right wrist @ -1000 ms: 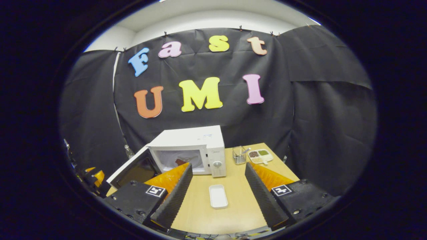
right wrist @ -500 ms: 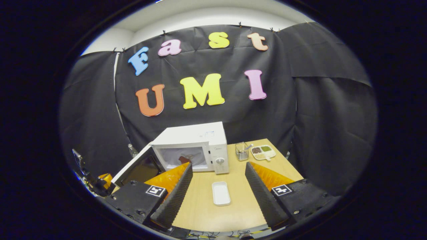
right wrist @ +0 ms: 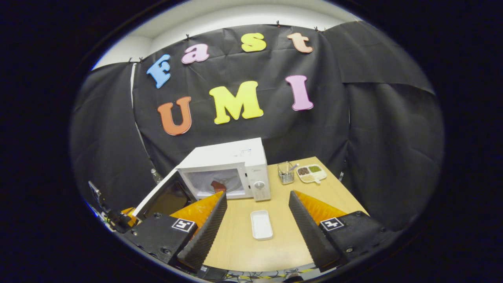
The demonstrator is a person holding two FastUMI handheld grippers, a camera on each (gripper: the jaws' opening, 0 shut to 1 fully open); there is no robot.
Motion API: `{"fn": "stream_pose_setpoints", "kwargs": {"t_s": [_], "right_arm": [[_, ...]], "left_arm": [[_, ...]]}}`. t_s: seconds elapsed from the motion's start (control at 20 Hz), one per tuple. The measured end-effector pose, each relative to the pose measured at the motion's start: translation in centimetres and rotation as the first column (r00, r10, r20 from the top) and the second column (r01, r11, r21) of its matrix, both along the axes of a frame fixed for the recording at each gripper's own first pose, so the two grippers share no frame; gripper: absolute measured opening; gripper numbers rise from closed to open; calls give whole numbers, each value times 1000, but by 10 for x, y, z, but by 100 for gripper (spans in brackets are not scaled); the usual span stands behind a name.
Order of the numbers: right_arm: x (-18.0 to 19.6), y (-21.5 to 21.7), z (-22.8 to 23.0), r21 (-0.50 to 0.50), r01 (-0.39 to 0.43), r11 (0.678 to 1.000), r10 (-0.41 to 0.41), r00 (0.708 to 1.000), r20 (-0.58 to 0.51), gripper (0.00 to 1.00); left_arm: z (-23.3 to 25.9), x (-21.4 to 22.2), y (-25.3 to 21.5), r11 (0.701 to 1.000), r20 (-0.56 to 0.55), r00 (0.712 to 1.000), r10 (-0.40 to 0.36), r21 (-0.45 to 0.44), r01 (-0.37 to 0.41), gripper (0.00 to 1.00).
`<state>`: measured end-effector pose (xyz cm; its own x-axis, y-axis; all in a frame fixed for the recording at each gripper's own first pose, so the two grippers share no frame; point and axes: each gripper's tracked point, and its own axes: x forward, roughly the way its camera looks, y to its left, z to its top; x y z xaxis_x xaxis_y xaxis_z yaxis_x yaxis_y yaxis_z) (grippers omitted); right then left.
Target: Open the microwave oven with the left hand, put the food in, and close the microwave oven.
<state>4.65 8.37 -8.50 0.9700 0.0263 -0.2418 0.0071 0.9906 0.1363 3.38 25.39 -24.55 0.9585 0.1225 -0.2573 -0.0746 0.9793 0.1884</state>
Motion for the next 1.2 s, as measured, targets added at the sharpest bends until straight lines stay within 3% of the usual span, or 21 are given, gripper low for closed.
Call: {"fn": "stream_pose_setpoints", "kwargs": {"t_s": [0.05,0.1,0.4,0.45,0.5,0.6,0.65,0.7,0.75,0.8,0.85,1.0,1.05,1.1,1.2], "right_arm": [[0,-2,-1,-1,5,1000,-5,1000,0,100],[-1,-5,-2,1,7,1000,-7,1000,-1,90],[-7,-22,-17,19,32,999,-31,999,-36,90],[-8,-25,-19,20,36,999,-35,999,-39,100],[-8,-30,-21,20,42,999,-41,998,-42,90],[-10,-37,-26,28,50,998,-48,998,-52,90],[-9,-41,-27,32,55,998,-53,997,-51,100],[-7,-46,-30,32,59,998,-57,997,-55,90],[-6,-49,-35,37,60,998,-57,996,-64,100],[-4,-51,-39,46,57,997,-53,996,-74,90],[-1,-53,-40,55,54,997,-50,996,-76,100],[8,-61,-43,71,51,996,-45,996,-80,100],[11,-61,-44,70,45,997,-40,996,-77,90],[16,-64,-44,66,39,997,-34,996,-77,100],[22,-73,-45,58,32,998,-28,996,-79,100]], "left_arm": [[-2,-1,-4,1000,-4,1000,-6,-6,6,0],[-3,-1,-9,1000,-10,1000,-11,-10,11,0],[-15,-4,-53,996,-31,996,-80,-40,78,0],[-16,-3,-62,995,-34,995,-91,-41,90,0],[-17,-3,-70,994,-39,994,-103,-44,101,0],[-19,-1,-86,991,-42,991,-127,-47,125,0],[-19,1,-94,989,-44,989,-139,-50,137,0],[-19,3,-103,987,-44,987,-153,-49,151,0],[-20,6,-111,986,-50,985,-166,-44,164,0],[-20,9,-118,984,-50,983,-177,-40,175,0],[-18,13,-125,981,-47,981,-190,-35,189,0],[-16,25,-147,975,-53,973,-223,-20,222,0],[-16,29,-154,973,-53,971,-231,-17,231,0],[-15,33,-161,971,-52,969,-240,-15,240,0],[-15,44,-176,967,-55,965,-256,-14,256,0]]}}
